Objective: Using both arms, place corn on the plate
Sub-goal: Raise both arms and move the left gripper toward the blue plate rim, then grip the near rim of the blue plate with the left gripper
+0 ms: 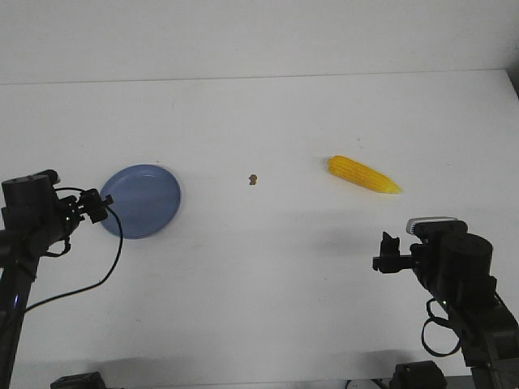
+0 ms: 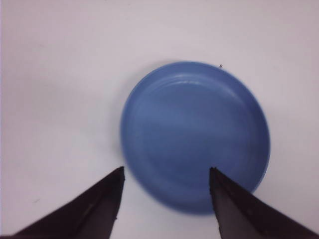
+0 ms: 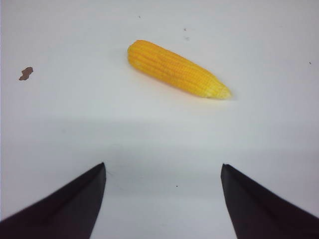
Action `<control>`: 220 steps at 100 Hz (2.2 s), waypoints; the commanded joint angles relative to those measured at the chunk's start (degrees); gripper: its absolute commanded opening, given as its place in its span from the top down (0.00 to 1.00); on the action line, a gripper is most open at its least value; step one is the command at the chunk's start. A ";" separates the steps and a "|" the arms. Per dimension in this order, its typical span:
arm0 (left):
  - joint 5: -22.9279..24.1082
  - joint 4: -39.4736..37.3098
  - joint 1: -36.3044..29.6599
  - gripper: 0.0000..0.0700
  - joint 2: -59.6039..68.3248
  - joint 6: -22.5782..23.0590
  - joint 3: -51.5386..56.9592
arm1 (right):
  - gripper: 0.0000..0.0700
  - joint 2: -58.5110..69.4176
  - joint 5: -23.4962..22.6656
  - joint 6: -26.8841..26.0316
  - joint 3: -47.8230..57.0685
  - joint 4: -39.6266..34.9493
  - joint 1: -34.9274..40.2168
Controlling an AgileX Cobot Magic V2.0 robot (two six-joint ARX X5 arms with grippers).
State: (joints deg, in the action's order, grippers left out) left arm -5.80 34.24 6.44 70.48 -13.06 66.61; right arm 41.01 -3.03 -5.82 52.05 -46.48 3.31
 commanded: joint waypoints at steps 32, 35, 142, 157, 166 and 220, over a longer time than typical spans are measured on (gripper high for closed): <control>-3.52 -4.59 5.49 0.50 15.21 -1.20 1.29 | 0.30 0.24 -0.13 -0.39 0.98 0.44 0.00; -3.52 -4.92 5.73 0.50 16.02 -1.20 1.29 | 0.30 0.24 -0.13 -0.39 0.98 0.44 0.00; -3.91 -10.78 5.99 0.50 28.98 -1.40 1.29 | 0.30 0.28 0.00 -0.39 0.98 1.44 0.00; -3.91 -10.93 5.97 0.52 29.16 -1.38 1.29 | 0.30 0.28 0.02 -0.39 0.98 1.44 0.00; -3.91 -10.97 5.97 0.71 29.16 -1.22 1.29 | 0.30 0.28 0.00 -0.39 0.98 1.44 0.00; -16.15 -14.10 6.80 0.99 28.22 -2.36 1.29 | 0.30 0.28 0.02 -0.39 0.98 1.44 0.00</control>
State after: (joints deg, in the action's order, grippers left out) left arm -19.44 20.64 13.04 98.63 -14.59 67.00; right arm 41.01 -3.01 -5.82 52.05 -45.60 3.31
